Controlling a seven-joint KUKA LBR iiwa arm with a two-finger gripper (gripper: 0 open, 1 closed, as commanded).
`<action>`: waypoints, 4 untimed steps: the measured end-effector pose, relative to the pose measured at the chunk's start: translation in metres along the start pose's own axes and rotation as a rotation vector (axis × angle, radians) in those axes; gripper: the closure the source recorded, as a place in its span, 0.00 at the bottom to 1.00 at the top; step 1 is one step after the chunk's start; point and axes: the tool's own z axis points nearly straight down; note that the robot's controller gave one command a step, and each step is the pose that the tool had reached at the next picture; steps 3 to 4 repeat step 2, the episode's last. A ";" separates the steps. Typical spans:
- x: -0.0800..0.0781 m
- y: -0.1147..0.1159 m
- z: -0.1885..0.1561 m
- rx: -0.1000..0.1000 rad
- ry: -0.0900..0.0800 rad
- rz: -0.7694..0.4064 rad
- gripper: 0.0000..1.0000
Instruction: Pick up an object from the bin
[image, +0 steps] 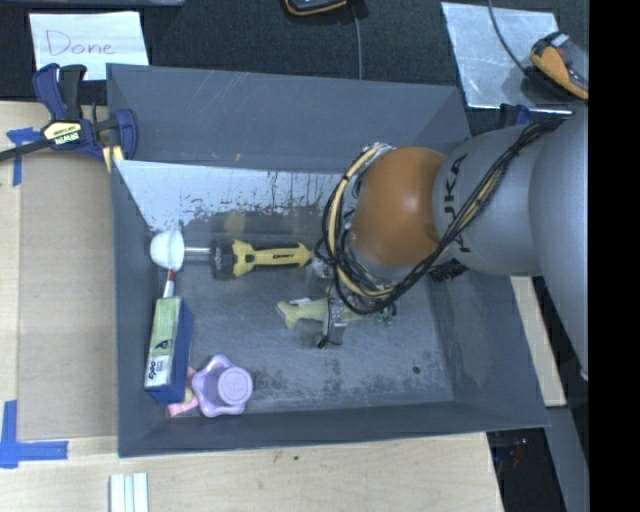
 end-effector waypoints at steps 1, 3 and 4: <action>0.005 -0.002 -0.002 0.002 0.009 0.060 1.00; 0.005 -0.002 -0.002 0.002 0.009 0.060 1.00; 0.005 -0.002 -0.002 0.002 0.009 0.060 1.00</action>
Offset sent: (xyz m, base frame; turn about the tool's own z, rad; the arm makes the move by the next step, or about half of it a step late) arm 0.0000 0.0000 0.0000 0.0000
